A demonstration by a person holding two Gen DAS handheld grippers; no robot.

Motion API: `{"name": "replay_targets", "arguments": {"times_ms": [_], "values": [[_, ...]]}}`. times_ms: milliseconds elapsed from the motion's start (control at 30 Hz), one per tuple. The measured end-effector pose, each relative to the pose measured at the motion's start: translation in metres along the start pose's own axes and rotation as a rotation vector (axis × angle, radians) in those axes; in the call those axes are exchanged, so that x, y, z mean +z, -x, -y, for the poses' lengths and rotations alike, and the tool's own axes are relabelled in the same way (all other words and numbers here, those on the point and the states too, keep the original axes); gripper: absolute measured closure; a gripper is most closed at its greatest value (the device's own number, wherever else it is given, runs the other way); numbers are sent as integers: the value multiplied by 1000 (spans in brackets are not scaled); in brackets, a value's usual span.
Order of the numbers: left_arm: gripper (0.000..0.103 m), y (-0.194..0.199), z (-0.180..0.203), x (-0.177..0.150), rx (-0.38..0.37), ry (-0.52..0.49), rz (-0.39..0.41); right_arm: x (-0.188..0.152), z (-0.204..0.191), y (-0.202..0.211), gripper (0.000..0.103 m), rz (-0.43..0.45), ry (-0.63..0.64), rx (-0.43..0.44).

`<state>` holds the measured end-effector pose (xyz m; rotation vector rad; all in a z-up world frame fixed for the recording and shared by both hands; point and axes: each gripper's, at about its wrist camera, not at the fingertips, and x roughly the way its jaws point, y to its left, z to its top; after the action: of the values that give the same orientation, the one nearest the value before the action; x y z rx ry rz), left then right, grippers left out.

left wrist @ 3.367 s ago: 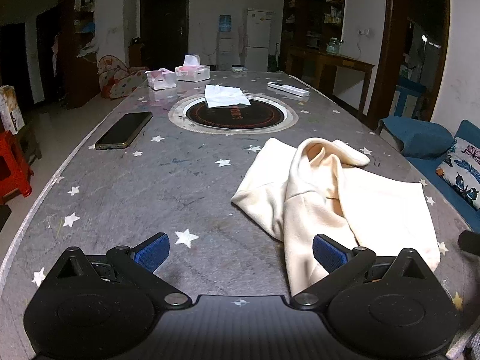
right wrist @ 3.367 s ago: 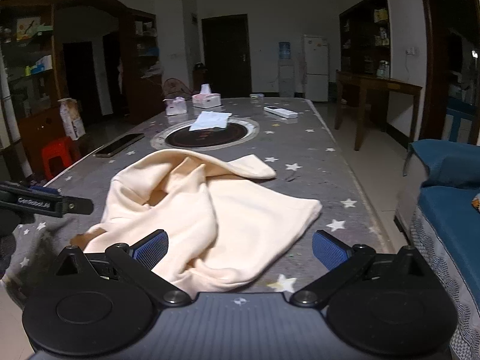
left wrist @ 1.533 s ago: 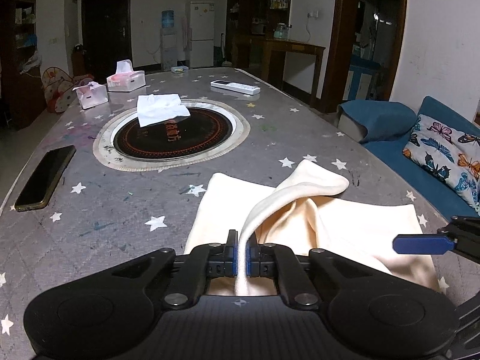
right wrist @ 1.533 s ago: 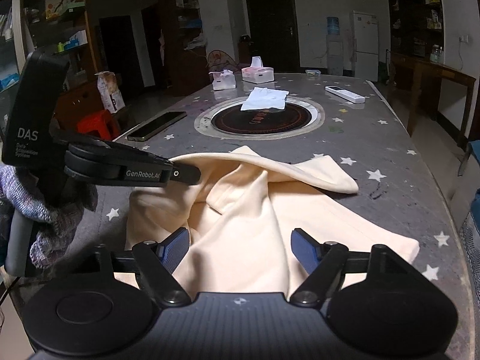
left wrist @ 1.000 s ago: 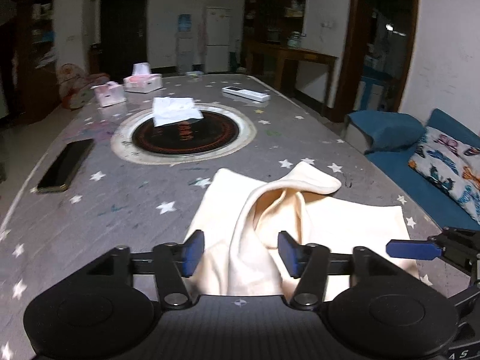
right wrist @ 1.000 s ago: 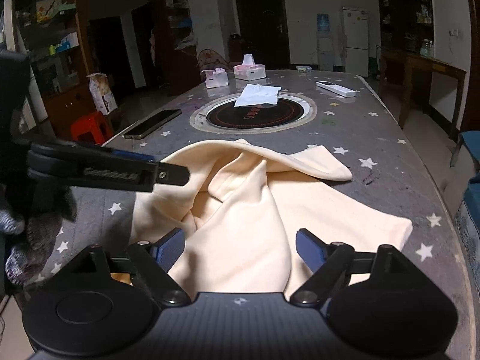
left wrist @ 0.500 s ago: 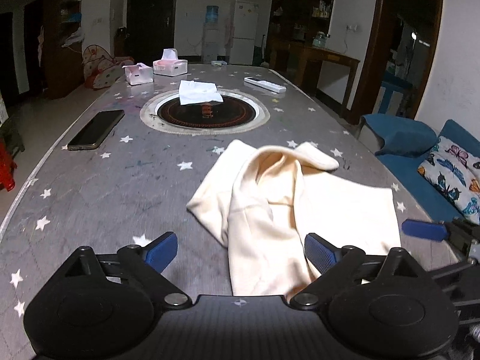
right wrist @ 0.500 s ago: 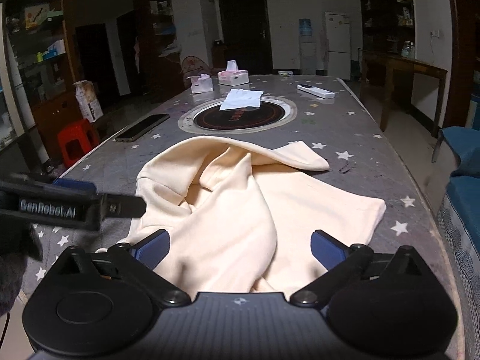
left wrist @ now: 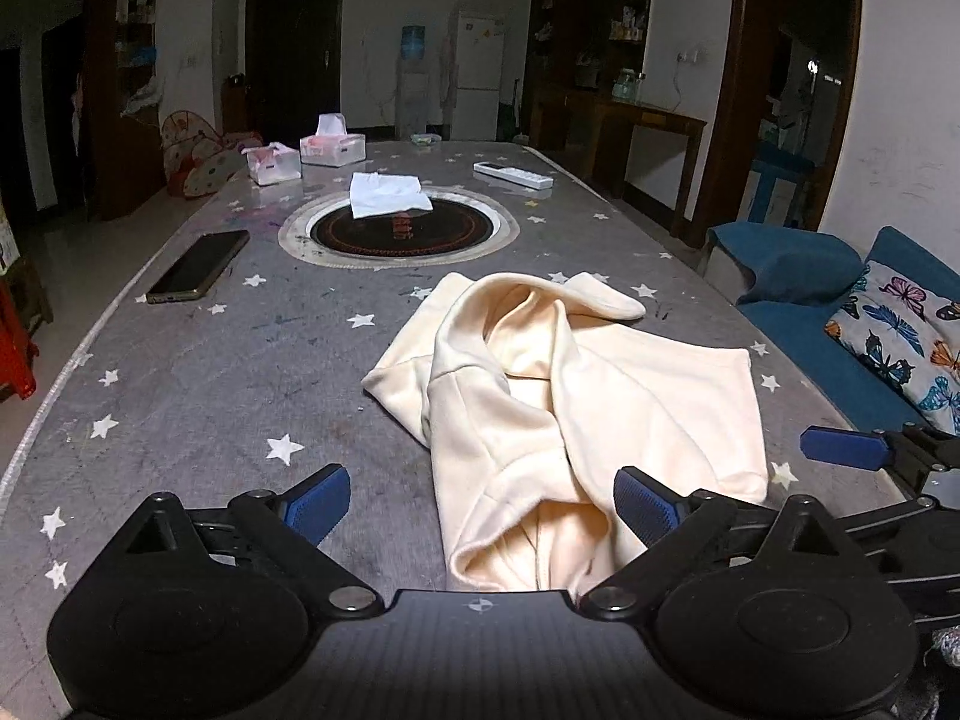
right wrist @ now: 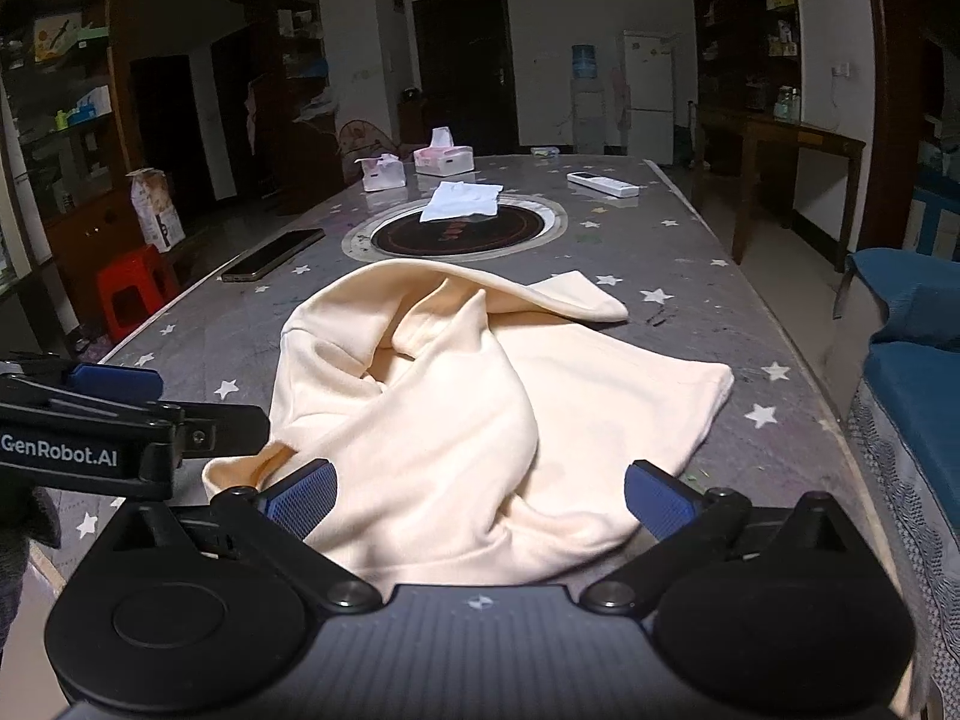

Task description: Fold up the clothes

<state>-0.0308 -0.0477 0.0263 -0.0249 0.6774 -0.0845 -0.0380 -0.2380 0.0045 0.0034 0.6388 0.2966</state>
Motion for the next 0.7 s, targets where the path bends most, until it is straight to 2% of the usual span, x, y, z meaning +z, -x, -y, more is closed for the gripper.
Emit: {"name": "replay_targets", "arguments": {"times_ms": [333, 700], "values": [[4, 16, 11, -7, -1, -24, 32, -5, 8, 7, 0, 7, 0, -9], [4, 6, 12, -1, -3, -32, 21, -3, 11, 1, 0, -6, 1, -8]]}}
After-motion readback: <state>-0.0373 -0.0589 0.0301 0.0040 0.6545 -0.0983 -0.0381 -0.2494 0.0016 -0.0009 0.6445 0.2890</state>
